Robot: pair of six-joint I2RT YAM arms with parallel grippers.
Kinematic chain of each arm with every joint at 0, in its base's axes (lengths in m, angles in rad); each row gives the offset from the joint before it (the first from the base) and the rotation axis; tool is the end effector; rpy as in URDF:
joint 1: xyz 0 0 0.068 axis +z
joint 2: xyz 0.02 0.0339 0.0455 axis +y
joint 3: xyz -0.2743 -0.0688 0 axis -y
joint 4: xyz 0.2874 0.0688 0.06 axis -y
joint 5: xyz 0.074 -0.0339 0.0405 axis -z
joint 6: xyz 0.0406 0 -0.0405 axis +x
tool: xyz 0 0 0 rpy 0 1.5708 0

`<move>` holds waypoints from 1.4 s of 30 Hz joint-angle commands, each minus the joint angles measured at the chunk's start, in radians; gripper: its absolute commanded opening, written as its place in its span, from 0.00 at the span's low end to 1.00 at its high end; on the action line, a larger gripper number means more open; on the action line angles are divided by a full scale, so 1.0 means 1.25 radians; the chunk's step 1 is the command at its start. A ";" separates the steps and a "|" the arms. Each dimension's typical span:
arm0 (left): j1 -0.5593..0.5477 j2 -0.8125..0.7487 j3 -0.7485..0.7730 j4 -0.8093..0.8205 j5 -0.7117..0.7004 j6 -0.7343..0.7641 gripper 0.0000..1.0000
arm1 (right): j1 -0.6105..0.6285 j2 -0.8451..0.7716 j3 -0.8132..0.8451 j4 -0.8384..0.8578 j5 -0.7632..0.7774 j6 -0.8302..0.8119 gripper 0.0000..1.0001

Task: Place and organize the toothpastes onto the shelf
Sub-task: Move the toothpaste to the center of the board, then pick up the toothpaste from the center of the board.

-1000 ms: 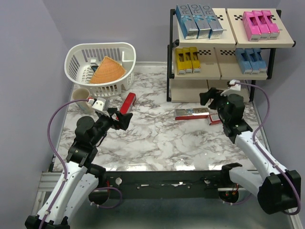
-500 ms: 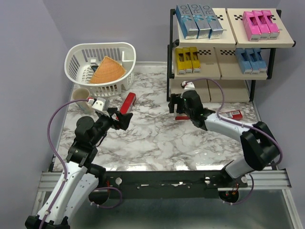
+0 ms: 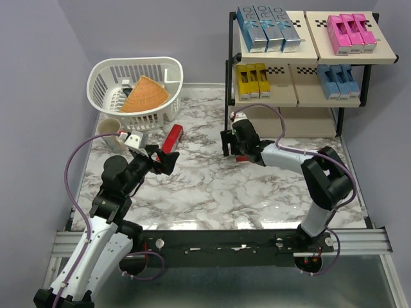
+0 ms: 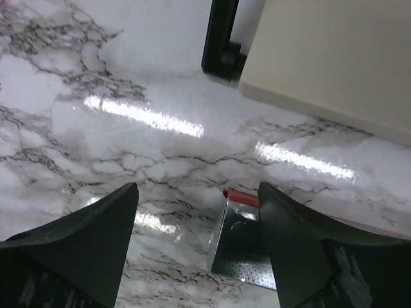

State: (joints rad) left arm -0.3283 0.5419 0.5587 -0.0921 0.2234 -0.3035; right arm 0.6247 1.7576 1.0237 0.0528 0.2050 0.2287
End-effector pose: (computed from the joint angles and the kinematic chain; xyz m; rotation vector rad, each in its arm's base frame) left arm 0.1719 -0.0680 0.3112 0.1953 1.6753 -0.6622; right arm 0.3398 0.2348 0.1635 -0.3333 2.2204 0.2325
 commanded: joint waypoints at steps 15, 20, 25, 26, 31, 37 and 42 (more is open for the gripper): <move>0.004 0.008 -0.001 0.011 0.032 -0.003 0.99 | 0.043 -0.370 -0.273 -0.175 -0.039 0.121 0.79; 0.004 0.012 0.000 0.009 0.031 -0.003 0.99 | 0.083 -0.548 -0.427 -0.085 0.087 0.216 0.83; 0.004 0.014 -0.003 0.010 0.030 -0.003 0.99 | 0.104 -0.632 -0.496 -0.050 0.174 0.256 0.86; 0.004 0.016 -0.003 0.010 0.031 -0.001 0.99 | 0.108 -0.635 -0.497 -0.057 0.218 0.277 0.86; 0.002 0.021 -0.003 0.012 0.031 -0.003 0.99 | 0.113 -0.558 -0.482 -0.129 0.307 0.364 0.88; 0.004 0.022 -0.003 0.011 0.031 -0.003 0.99 | 0.116 -0.433 -0.485 -0.050 0.350 0.411 0.86; 0.004 0.023 -0.003 0.010 0.031 -0.004 0.99 | 0.121 -0.366 -0.461 -0.020 0.405 0.440 0.78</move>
State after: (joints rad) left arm -0.3283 0.5716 0.5587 -0.0921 0.2409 -0.3038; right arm 0.7650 1.2419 0.4198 -0.0273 0.5915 0.7124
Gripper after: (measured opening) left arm 0.992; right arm 0.826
